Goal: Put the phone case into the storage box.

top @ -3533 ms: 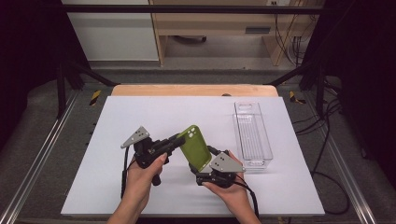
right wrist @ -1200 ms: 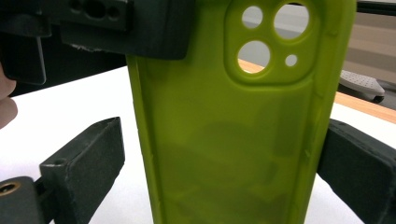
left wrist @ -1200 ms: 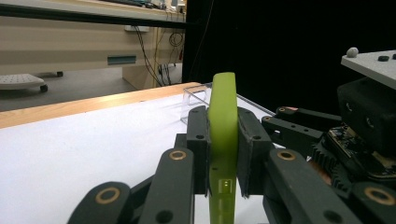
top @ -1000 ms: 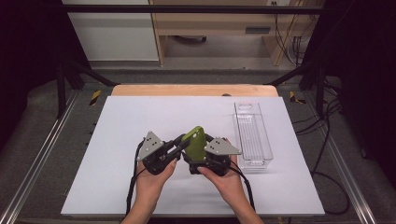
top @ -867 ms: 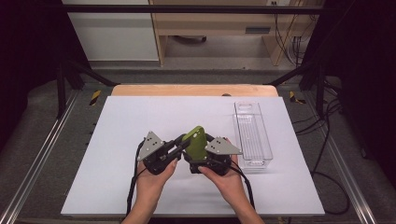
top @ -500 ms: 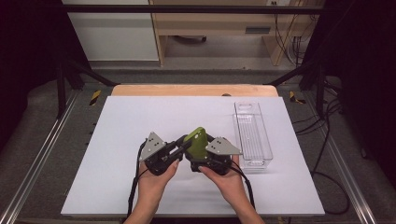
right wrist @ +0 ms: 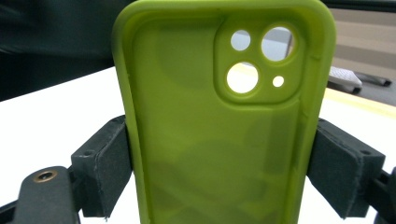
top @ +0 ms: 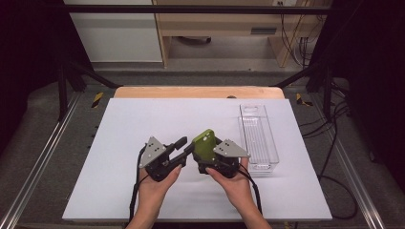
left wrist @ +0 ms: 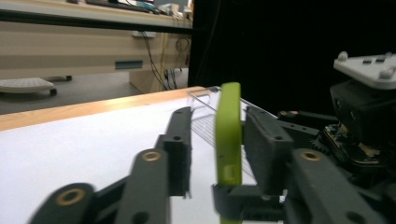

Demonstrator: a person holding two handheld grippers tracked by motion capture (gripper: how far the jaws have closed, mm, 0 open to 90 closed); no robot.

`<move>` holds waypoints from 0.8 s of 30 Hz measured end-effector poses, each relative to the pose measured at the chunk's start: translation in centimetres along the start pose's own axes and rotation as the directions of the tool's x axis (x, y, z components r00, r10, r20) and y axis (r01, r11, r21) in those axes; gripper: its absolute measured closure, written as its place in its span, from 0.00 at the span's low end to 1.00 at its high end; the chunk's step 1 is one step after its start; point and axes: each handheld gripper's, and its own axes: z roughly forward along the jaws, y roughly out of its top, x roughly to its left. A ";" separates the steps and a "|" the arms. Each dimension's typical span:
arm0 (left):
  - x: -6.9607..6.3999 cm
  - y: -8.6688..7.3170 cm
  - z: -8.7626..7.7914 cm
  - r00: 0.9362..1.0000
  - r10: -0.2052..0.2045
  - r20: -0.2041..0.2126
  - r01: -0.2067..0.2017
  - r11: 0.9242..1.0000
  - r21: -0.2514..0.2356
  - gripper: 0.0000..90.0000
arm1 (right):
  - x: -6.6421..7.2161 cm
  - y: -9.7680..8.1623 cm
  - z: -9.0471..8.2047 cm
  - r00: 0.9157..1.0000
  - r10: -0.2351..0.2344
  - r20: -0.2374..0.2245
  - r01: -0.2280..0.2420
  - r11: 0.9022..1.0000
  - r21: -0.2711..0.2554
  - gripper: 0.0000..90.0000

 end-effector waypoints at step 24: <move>8.1 -6.8 -5.7 0.946 0.053 -0.319 -0.040 0.998 0.045 0.12 | -0.8 -0.4 0.2 0.995 0.060 0.079 -0.061 0.998 0.017 0.18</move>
